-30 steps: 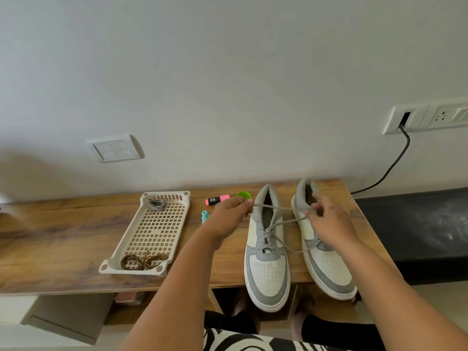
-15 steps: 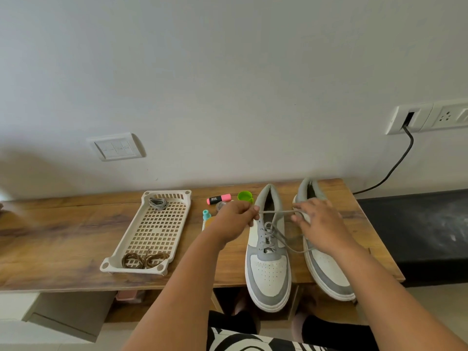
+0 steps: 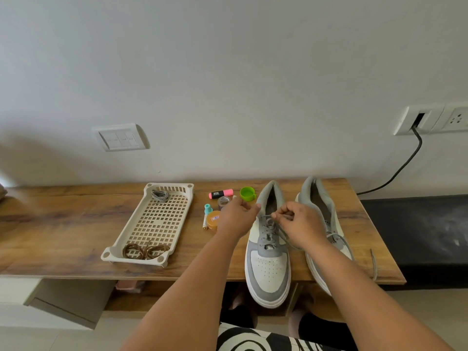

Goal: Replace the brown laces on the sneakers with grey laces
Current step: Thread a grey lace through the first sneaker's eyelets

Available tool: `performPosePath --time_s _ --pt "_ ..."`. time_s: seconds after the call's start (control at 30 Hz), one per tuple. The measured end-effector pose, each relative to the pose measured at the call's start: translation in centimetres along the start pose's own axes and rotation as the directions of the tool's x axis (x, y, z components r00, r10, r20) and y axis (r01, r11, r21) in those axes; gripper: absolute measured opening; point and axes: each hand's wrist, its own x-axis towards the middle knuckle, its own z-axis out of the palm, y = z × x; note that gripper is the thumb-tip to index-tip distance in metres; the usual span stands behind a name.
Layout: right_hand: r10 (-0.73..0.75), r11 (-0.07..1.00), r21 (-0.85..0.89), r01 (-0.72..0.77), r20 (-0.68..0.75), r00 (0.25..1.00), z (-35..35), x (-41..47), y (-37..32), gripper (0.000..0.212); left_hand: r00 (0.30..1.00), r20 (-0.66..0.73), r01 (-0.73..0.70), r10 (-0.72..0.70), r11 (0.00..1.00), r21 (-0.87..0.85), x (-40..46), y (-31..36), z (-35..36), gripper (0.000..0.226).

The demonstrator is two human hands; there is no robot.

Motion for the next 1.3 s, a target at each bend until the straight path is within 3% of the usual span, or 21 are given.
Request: performPosePath --time_s 0.07,0.17,0.27,0.33,0.6,0.73,0.83,0.93,1.13,1.3 --pt "-0.066 0.982 -0.179 0.055 -0.052 0.996 0.5 0.0 -0.1 0.011 0.995 0.078 -0.078 0.069 0.991 0.113 -0.2 0.3 0.8 0.038" --pt "-0.188 0.93 -0.331 0.157 -0.063 0.98 0.7 0.1 0.2 0.021 0.976 0.185 -0.159 0.115 0.956 0.246 -0.2 0.9 1.3 0.03" --pt "-0.278 0.885 -0.391 0.253 -0.007 0.961 0.8 0.2 0.5 0.022 0.976 0.212 -0.092 0.056 0.982 0.163 0.1 0.9 0.8 0.026" --pt "-0.262 0.887 -0.387 0.252 0.029 0.965 0.9 0.2 0.4 0.019 0.97 0.243 -0.059 0.027 0.99 0.125 0.1 0.8 0.5 0.034" --pt "0.004 0.993 -0.114 -0.011 -0.054 0.999 3.5 -0.1 -0.3 0.016 0.976 0.216 0.037 -0.012 0.993 -0.114 0.0 0.0 0.6 0.037" --pt "0.123 0.992 0.04 -0.12 -0.094 0.988 4.7 -0.2 -0.9 0.02 0.985 0.172 0.037 -0.001 0.978 -0.206 -0.2 -0.2 0.7 0.019" --pt "0.275 0.944 0.21 -0.256 -0.067 0.959 5.3 0.1 -0.7 0.021 0.985 0.167 0.065 -0.029 0.975 -0.215 -0.2 -0.5 0.7 0.022" --pt "0.446 0.834 0.373 -0.407 -0.02 0.895 5.6 0.3 0.1 0.026 0.971 0.23 0.101 -0.061 0.98 -0.169 -0.1 -0.5 0.7 0.043" --pt "0.461 0.794 0.398 -0.459 0.098 0.882 4.8 0.7 0.7 0.028 0.958 0.245 0.204 -0.151 0.957 -0.208 0.0 -0.7 0.8 0.016" --pt "0.519 0.741 0.47 -0.479 0.05 0.853 5.7 0.3 0.4 0.024 0.953 0.257 0.214 -0.158 0.955 -0.207 0.0 -0.7 1.0 0.018"
